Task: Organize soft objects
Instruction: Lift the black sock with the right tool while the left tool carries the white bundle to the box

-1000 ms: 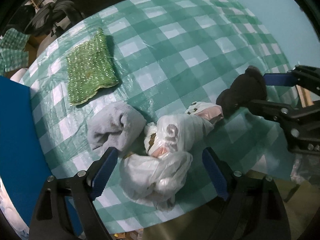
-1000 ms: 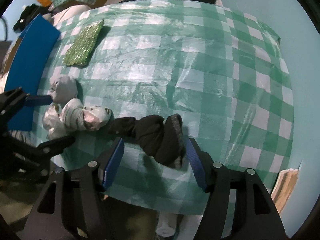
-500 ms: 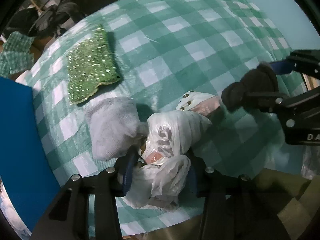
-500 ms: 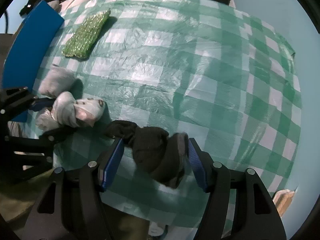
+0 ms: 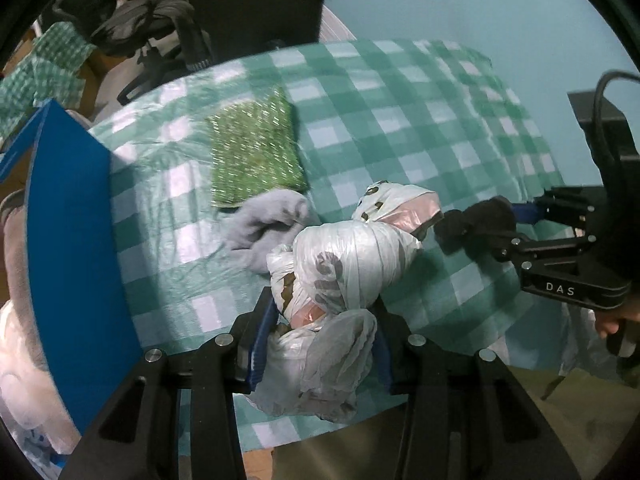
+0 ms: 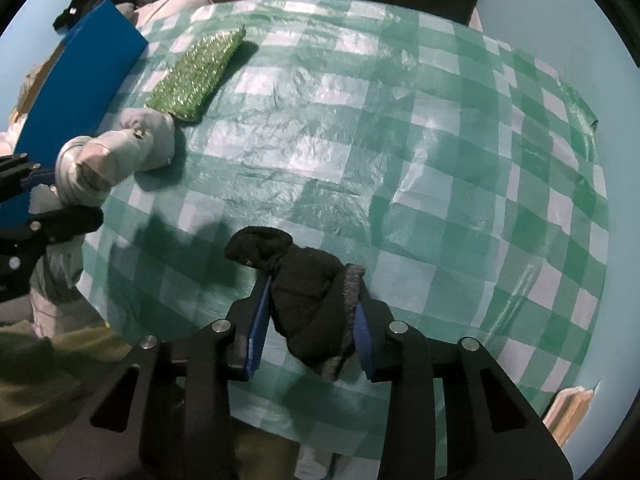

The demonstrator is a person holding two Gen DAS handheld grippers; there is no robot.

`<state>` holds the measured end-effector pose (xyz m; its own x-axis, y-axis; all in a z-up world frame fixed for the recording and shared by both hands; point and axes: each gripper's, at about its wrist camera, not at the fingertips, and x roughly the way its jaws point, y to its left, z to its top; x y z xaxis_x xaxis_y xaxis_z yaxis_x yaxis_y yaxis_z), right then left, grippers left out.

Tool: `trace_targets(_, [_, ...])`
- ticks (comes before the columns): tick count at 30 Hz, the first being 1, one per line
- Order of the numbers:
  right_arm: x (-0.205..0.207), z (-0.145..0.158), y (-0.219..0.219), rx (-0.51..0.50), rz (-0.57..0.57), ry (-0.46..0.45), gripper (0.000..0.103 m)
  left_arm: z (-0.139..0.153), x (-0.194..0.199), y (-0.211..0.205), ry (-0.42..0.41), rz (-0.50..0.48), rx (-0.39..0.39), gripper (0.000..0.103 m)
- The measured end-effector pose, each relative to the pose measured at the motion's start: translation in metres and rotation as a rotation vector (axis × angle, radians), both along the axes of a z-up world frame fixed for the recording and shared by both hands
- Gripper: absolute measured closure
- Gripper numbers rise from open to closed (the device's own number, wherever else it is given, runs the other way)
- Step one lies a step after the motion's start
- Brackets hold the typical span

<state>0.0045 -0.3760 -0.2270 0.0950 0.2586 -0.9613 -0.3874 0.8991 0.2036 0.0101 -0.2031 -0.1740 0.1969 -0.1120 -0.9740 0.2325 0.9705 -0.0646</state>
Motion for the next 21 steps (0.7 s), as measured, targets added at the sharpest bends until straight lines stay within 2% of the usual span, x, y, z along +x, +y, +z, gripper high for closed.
trace_targets(9, [0.001, 0.031, -0.004, 0.049, -0.055, -0.034, 0.067, 0.014, 0.003, 0.021, -0.021, 0.055, 0.004, 0.059])
trace_targets(21, [0.002, 0.072, 0.012, 0.098, -0.070, -0.065, 0.067, 0.052, 0.003, 0.046, -0.069, 0.125, -0.029, 0.059])
